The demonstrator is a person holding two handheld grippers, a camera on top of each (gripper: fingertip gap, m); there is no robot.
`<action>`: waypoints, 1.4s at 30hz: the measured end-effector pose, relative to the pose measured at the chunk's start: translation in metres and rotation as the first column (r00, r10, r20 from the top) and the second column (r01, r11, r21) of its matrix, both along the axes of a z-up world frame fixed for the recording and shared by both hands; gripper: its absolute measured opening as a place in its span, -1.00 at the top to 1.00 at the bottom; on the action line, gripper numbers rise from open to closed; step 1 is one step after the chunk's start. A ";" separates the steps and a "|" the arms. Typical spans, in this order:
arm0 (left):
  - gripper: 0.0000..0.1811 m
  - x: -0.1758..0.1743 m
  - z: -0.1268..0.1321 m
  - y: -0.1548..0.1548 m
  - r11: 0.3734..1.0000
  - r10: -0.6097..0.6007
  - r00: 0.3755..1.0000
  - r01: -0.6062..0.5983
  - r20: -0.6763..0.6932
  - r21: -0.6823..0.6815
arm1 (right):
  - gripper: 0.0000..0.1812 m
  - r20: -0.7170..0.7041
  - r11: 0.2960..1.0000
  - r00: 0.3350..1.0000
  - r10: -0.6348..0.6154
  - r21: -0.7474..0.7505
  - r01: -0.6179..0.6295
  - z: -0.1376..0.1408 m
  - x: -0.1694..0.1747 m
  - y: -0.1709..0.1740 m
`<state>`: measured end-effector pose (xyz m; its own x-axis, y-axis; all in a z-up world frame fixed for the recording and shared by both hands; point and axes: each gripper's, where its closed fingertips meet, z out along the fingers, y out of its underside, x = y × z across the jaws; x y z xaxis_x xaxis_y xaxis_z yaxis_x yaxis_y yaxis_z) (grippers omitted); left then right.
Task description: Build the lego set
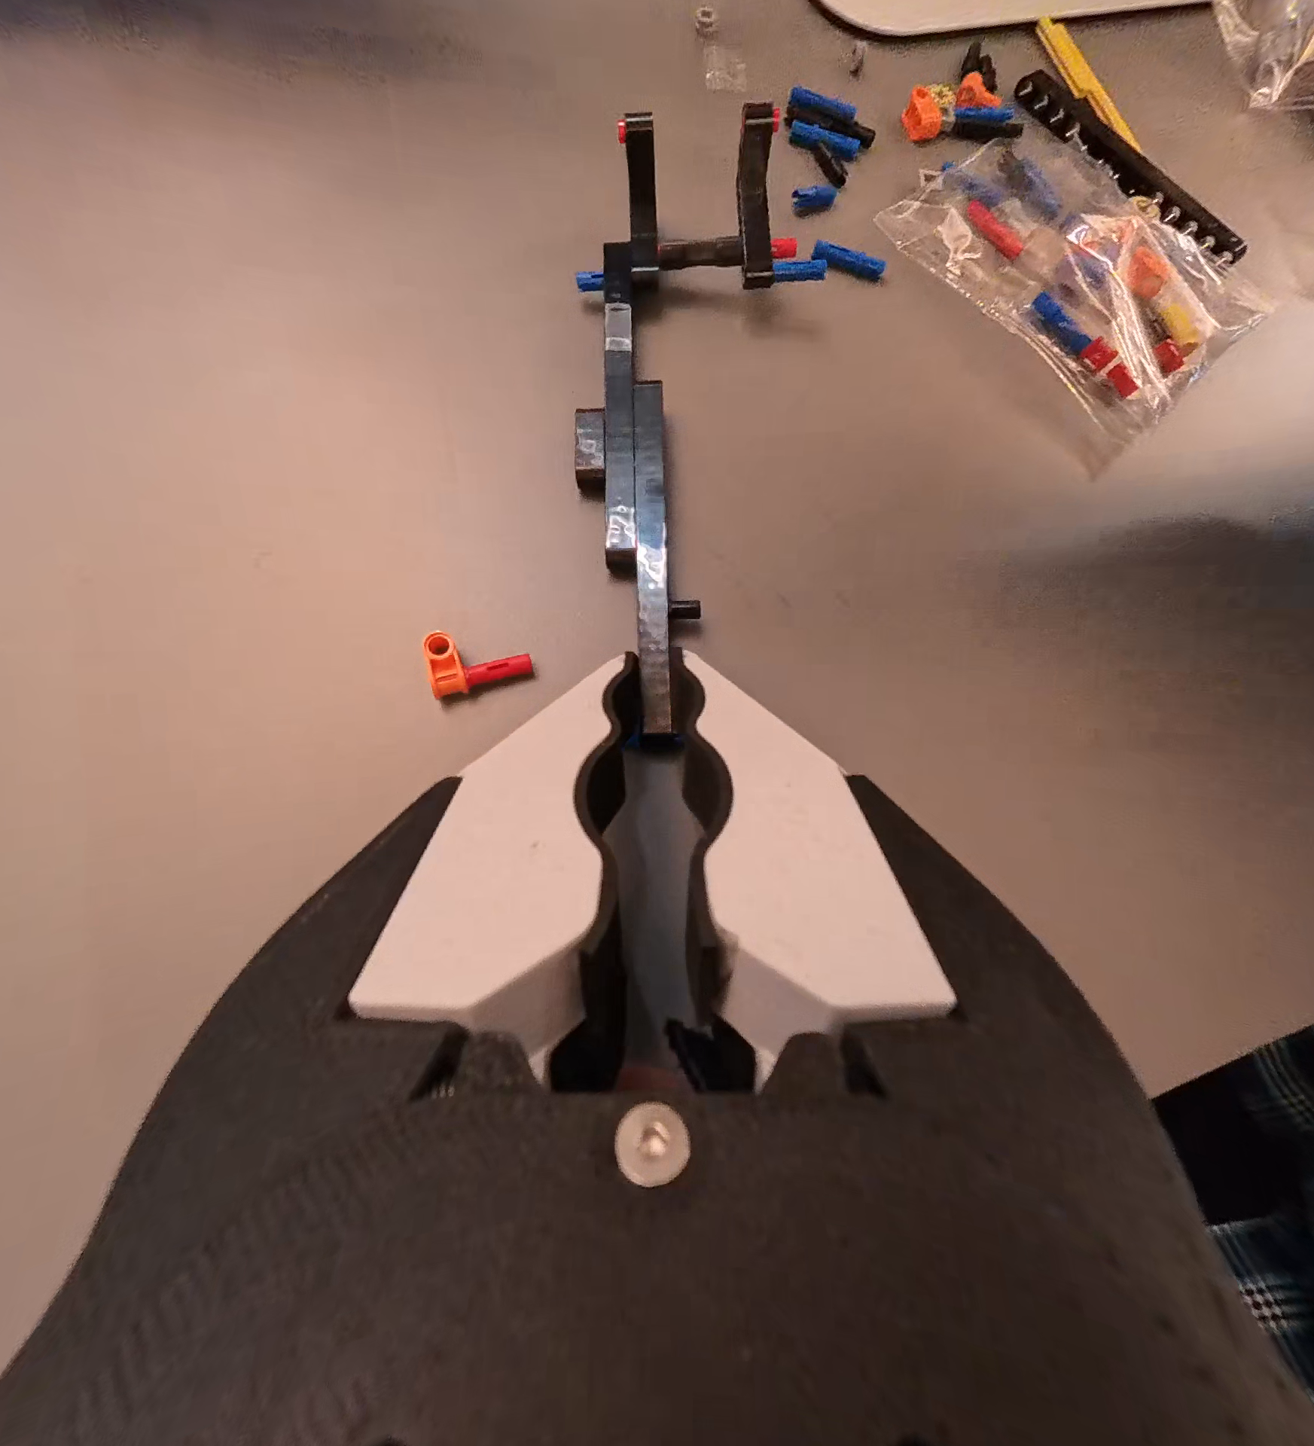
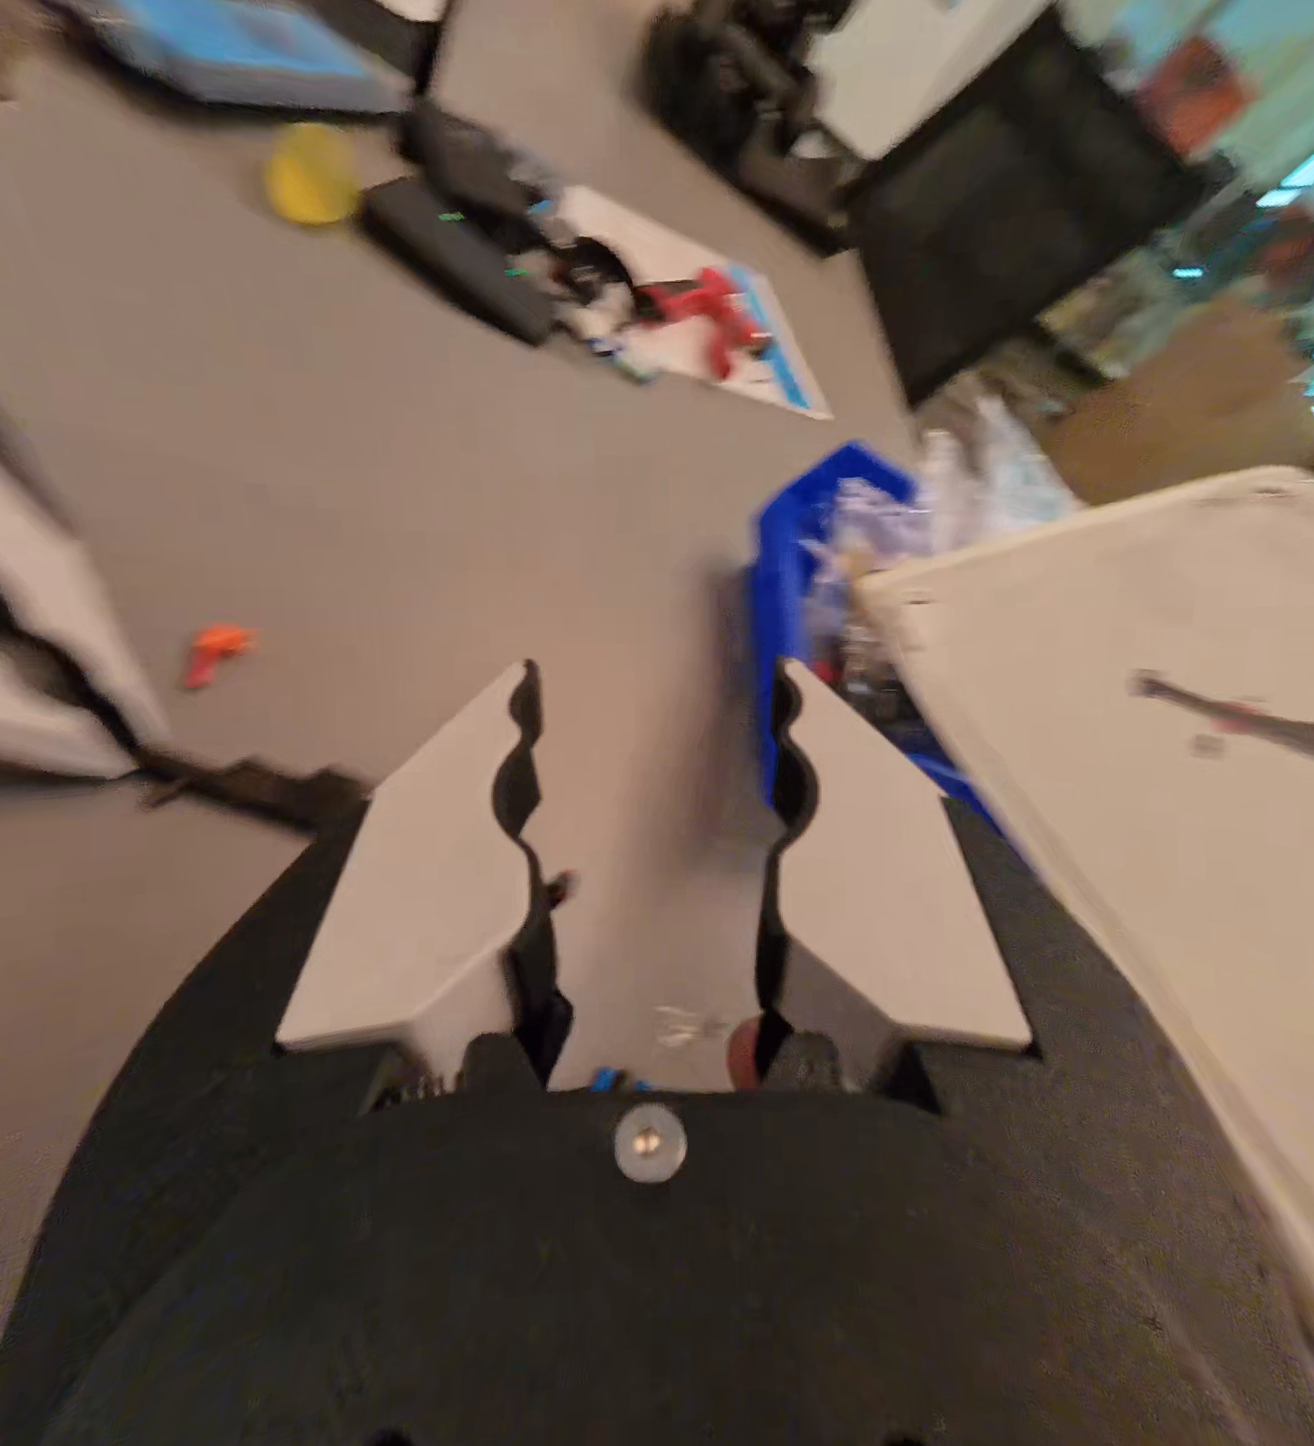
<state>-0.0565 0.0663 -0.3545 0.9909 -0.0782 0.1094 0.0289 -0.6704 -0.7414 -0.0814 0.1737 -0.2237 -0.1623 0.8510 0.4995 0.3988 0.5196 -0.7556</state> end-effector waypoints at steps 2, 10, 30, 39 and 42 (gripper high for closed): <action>0.94 0.000 0.000 0.000 1.000 -0.001 1.000 0.001 -0.001 0.000 | 0.15 -0.062 0.992 0.992 -0.107 0.055 0.110 0.024 -0.012 0.032; 0.93 0.001 0.000 0.000 1.000 -0.007 1.000 0.007 0.008 -0.001 | -0.16 -0.034 0.920 0.941 -0.336 0.204 0.336 0.028 -0.057 0.105; 0.93 0.002 0.000 0.000 1.000 -0.014 1.000 0.014 0.017 0.000 | -0.25 0.086 0.880 0.893 -0.443 0.232 0.414 0.013 -0.058 0.128; 0.93 0.002 0.000 0.000 1.000 -0.014 1.000 0.014 0.018 0.000 | -0.27 0.091 0.883 0.895 -0.436 0.237 0.406 0.011 -0.059 0.127; 0.93 0.002 0.000 0.000 1.000 -0.015 1.000 0.015 0.019 0.000 | -0.28 0.089 0.880 0.893 -0.441 0.238 0.411 0.013 -0.057 0.128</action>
<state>-0.0548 0.0660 -0.3548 0.9874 -0.0927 0.1286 0.0334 -0.6712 -0.7406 -0.1387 0.3015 -0.2110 0.1132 0.7326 0.6712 0.7081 0.4144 -0.5717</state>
